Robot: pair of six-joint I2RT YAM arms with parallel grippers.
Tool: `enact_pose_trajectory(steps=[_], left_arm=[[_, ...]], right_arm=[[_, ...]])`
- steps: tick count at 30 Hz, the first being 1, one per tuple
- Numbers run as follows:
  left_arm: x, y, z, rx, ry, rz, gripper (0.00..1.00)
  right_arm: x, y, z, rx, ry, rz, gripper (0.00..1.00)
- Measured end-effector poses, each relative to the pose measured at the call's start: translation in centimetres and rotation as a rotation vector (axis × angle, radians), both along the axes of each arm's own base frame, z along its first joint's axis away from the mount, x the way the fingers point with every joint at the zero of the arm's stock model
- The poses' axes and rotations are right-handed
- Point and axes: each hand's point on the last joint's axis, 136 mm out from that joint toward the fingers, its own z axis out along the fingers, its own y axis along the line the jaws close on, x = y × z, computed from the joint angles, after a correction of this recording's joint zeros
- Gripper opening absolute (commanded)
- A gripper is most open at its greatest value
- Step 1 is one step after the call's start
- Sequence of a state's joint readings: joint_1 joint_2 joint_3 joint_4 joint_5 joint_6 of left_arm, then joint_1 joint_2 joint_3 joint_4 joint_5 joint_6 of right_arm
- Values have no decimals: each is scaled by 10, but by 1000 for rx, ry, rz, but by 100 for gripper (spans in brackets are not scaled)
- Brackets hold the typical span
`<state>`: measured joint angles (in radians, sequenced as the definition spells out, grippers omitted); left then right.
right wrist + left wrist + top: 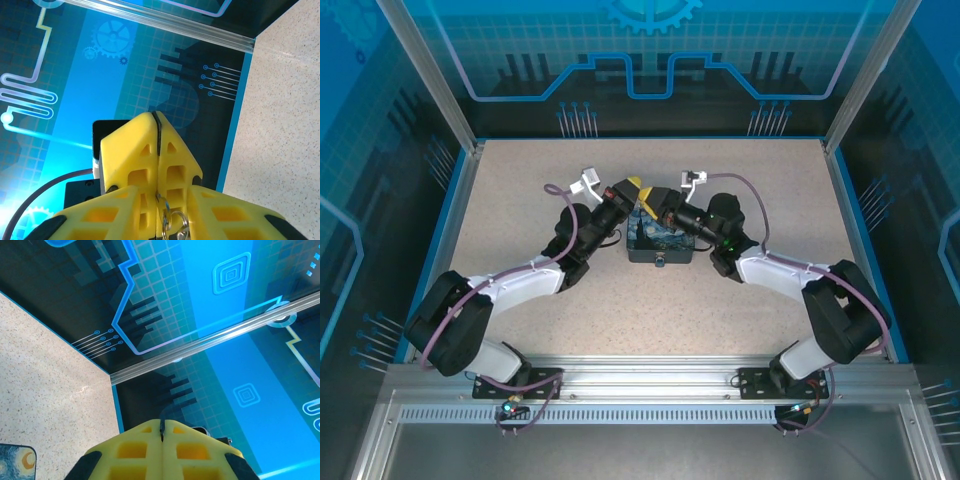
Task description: Unlock a padlock with a key
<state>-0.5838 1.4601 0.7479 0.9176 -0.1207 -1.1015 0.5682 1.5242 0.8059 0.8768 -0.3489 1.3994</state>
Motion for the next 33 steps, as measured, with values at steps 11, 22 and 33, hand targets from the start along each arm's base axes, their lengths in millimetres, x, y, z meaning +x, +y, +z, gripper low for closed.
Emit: enact_pose_trajectory(steps=[11, 22, 33], left_arm=[[1, 3, -1, -2, 0, 17, 0], [3, 7, -5, 0, 9, 47, 0], [4, 10, -6, 0, 13, 64, 0]], right_arm=[[2, 2, -2, 11, 14, 3, 23], [1, 3, -1, 16, 13, 6, 18], [0, 5, -2, 18, 17, 9, 19]])
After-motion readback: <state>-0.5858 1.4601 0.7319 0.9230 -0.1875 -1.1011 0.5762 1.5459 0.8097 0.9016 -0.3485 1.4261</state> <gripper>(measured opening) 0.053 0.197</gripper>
